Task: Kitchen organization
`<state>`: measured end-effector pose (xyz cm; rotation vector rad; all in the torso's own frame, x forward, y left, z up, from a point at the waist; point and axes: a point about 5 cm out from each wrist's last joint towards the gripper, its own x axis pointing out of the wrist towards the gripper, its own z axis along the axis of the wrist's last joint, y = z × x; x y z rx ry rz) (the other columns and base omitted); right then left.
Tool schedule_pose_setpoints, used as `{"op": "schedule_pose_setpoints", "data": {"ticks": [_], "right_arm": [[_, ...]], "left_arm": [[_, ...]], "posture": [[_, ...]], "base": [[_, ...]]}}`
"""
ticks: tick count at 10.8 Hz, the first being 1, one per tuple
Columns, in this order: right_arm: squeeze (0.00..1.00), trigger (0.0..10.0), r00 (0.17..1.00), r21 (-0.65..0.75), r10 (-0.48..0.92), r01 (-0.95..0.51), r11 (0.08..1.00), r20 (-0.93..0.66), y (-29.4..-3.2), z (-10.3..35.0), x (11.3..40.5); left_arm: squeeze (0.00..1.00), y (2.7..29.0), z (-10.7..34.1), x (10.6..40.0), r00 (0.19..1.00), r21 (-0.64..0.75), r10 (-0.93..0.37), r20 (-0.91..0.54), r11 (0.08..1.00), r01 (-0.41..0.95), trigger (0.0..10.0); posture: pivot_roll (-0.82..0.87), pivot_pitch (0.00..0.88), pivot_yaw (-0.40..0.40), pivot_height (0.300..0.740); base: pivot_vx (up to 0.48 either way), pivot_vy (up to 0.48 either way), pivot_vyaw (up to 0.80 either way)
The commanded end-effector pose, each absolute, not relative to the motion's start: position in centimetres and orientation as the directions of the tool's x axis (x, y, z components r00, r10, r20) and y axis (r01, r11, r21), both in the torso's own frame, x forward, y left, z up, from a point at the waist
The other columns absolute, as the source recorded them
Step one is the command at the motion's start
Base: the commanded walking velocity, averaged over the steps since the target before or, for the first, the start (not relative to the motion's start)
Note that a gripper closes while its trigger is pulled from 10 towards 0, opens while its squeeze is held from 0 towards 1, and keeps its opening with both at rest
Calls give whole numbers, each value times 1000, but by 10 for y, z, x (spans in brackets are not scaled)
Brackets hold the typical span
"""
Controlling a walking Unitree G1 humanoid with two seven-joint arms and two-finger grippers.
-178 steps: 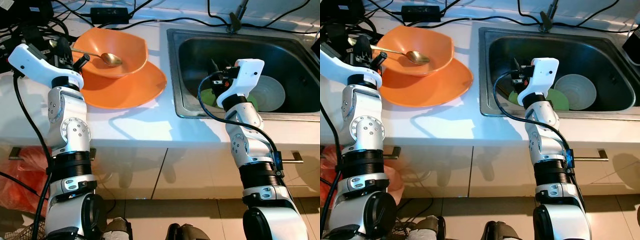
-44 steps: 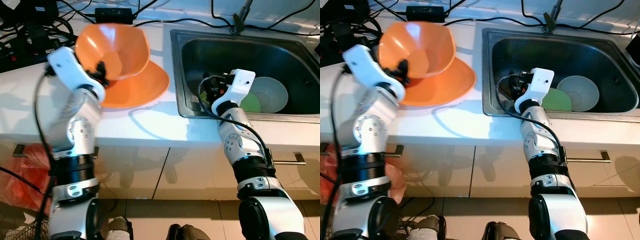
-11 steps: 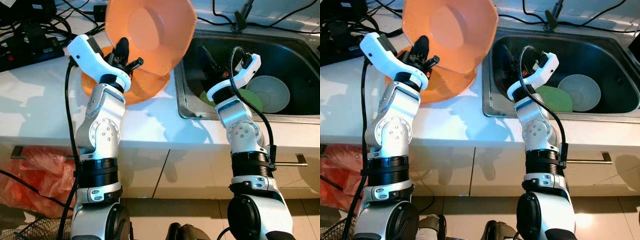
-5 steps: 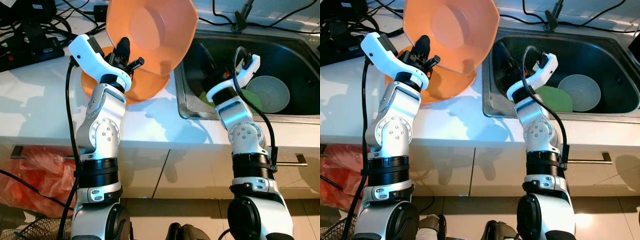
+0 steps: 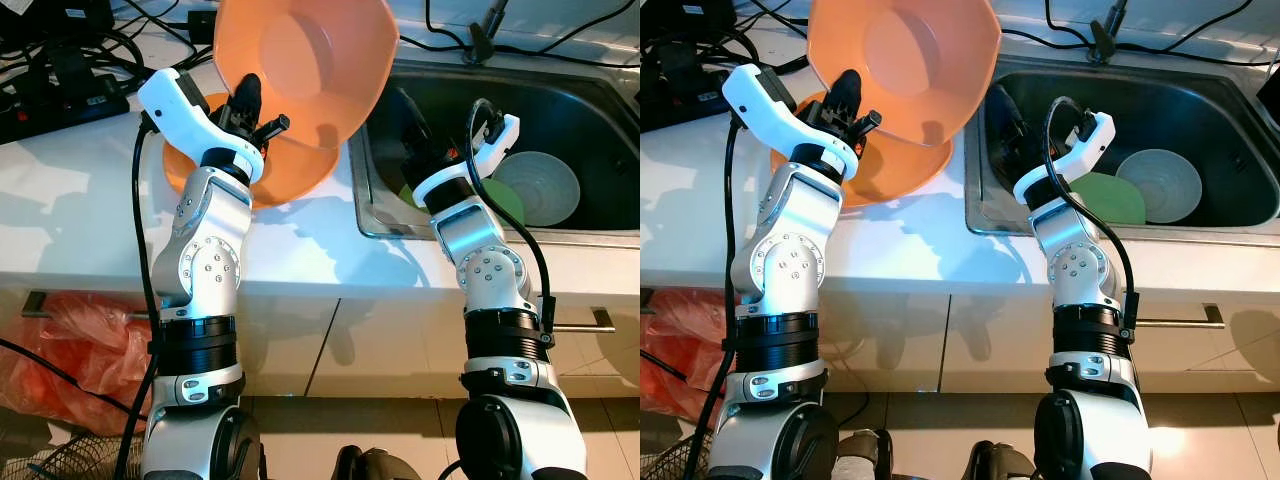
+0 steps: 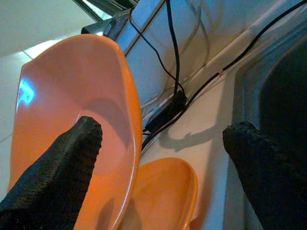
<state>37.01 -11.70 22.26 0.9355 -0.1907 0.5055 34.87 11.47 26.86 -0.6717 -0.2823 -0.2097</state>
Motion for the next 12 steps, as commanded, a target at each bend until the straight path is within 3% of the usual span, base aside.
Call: {"op": "schedule_pose_setpoints", "data": {"ticks": [1,2,9,12], "right_arm": [[1000,10000,867,716,326,-496,492,377,-121,224,369],[0,10000,872,715,325,-486,501,365,-121,222,370],[0,10000,867,714,332,-495,494,371,-120,222,369],[0,10000,869,716,328,-493,495,371,-121,222,368]], "left_arm": [[0,103,283,345,910,-559,-153,386,746,362,10000],[0,101,283,344,906,-554,-170,387,742,376,10000],[0,87,279,340,882,-524,-282,378,720,455,10000],[0,80,274,338,863,-552,-346,368,666,502,10000]], "posture": [[91,137,-73,723],[93,135,-72,723],[94,145,-73,723],[90,147,-73,723]], "base": [[0,0,0],[0,0,0],[0,0,0],[0,0,0]]}}
